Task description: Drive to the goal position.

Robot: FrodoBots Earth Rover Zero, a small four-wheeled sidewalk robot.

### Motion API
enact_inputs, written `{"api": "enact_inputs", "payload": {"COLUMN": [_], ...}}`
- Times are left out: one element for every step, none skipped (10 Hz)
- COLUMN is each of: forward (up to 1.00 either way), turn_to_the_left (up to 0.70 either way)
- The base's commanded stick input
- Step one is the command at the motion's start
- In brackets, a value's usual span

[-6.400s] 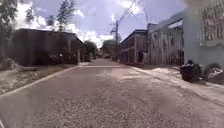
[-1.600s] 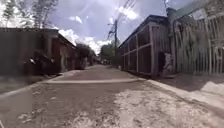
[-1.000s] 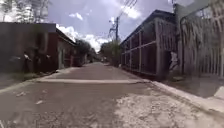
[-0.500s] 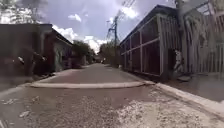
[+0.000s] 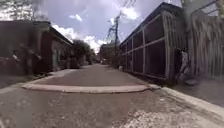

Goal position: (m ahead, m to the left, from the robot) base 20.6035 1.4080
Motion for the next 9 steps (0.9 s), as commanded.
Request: {"api": "enact_inputs", "payload": {"forward": [0.7,0.7,0.7,0.7,0.7,0.7,0.7,0.7,0.7], "turn_to_the_left": [0.2,0.09,0.0,0.0,0.0,0.0,0.0,0.0,0.0]}}
